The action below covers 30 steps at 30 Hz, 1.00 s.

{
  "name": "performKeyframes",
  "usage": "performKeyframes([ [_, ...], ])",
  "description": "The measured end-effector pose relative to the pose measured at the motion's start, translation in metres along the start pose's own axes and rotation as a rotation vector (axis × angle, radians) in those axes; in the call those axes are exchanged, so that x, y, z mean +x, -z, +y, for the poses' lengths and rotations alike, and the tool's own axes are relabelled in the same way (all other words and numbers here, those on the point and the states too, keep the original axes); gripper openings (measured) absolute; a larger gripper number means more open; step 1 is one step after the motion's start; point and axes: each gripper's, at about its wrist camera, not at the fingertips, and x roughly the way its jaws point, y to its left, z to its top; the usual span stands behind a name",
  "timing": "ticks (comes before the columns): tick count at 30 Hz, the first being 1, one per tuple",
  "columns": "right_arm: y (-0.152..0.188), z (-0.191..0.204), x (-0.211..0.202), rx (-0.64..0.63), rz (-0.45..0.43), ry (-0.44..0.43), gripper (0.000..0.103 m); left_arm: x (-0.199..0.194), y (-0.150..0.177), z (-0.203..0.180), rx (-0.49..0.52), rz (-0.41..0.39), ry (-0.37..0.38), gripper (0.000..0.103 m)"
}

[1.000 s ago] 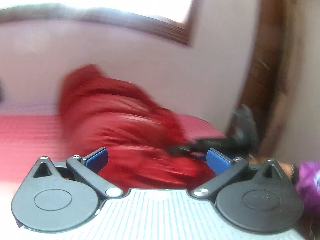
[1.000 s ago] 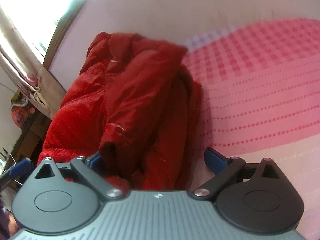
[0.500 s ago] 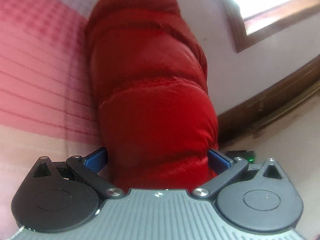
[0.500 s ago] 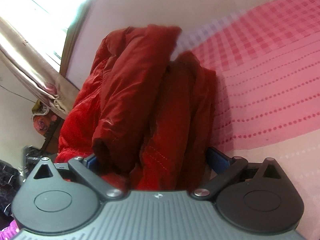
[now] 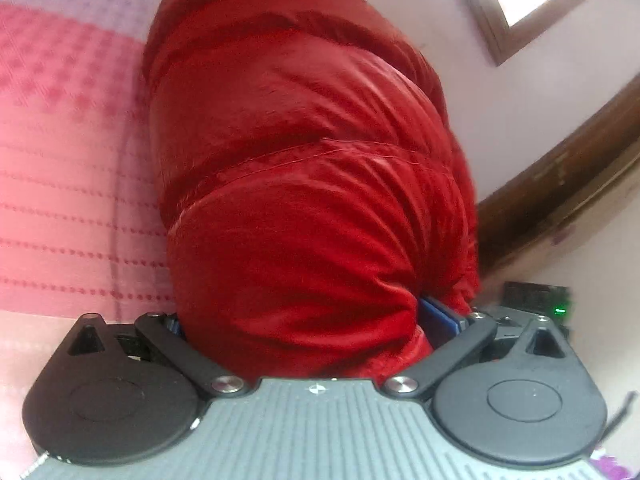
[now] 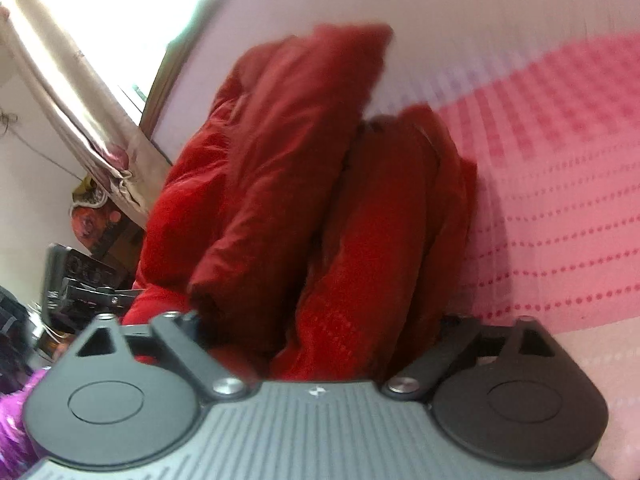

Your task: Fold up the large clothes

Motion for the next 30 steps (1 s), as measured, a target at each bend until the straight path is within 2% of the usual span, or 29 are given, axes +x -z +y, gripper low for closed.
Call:
performKeyframes([
  [1, 0.001, 0.004, -0.003, -0.013, -0.015, 0.011, 0.078, -0.001, 0.002, -0.007, 0.018, -0.016, -0.029, 0.098],
  [3, 0.004, 0.012, -0.007, -0.042, -0.041, 0.029, 0.071, -0.005, 0.008, -0.023, 0.081, -0.050, -0.095, 0.095],
  [6, 0.007, 0.019, -0.010, -0.047, -0.064, 0.058, 0.064, -0.012, 0.017, -0.039, 0.135, -0.087, -0.170, 0.091],
  [9, 0.010, 0.026, -0.014, -0.058, -0.084, 0.068, 0.058, -0.017, 0.022, -0.051, 0.166, -0.111, -0.212, 0.088],
  [16, 0.020, 0.040, -0.014, -0.052, -0.098, 0.059, 0.054, -0.033, 0.025, -0.073, 0.236, -0.143, -0.296, 0.087],
  [30, 0.038, 0.087, 0.010, -0.060, -0.076, 0.001, 0.053, -0.085, 0.048, -0.073, 0.284, -0.205, -0.410, 0.086],
])
